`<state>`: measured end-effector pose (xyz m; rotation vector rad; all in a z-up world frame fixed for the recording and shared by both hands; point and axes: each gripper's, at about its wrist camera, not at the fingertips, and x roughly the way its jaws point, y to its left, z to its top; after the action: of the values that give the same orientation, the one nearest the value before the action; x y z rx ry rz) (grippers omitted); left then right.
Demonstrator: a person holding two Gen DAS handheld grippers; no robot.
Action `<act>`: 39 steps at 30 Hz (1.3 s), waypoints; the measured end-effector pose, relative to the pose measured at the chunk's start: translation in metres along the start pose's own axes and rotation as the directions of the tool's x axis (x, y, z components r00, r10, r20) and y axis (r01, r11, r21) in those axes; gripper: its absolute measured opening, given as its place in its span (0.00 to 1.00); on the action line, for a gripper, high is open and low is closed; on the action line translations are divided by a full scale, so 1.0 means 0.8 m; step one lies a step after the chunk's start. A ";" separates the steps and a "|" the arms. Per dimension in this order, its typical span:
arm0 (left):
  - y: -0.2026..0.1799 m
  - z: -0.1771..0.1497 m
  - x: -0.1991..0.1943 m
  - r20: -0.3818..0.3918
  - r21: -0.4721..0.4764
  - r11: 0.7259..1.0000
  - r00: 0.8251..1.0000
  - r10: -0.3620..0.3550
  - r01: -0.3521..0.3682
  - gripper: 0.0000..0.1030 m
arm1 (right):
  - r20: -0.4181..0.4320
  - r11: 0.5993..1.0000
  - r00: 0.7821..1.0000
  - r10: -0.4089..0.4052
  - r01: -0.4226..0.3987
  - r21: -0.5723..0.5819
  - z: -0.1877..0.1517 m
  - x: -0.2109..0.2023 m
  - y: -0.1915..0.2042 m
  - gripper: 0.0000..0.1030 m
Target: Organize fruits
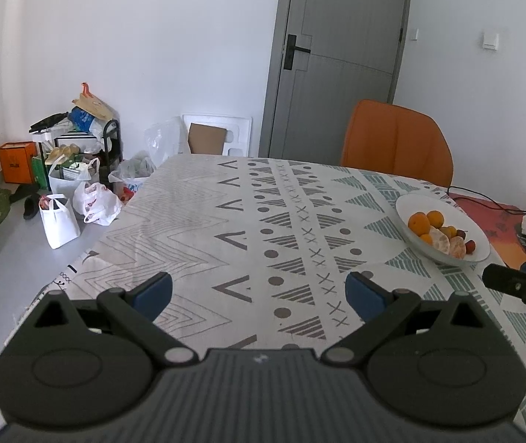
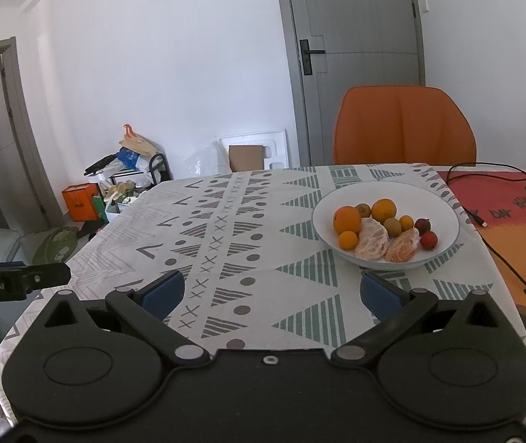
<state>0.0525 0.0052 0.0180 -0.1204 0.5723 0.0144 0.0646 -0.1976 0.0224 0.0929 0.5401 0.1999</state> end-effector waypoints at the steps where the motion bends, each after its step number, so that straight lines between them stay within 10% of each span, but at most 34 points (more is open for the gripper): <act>1: 0.000 0.000 0.000 -0.001 -0.001 1.000 1.000 0.001 -0.001 0.96 | -0.001 1.000 1.000 -0.001 0.001 0.001 0.000 0.000 0.000 1.00; 39: 0.001 -0.004 0.001 -0.001 0.002 1.000 1.000 -0.001 0.001 0.96 | -0.004 1.000 1.000 0.001 -0.001 0.008 -0.001 0.001 0.000 1.00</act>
<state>0.0517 0.0059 0.0150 -0.1190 0.5734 0.0126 0.0646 -0.1973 0.0211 0.1008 0.5454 0.1993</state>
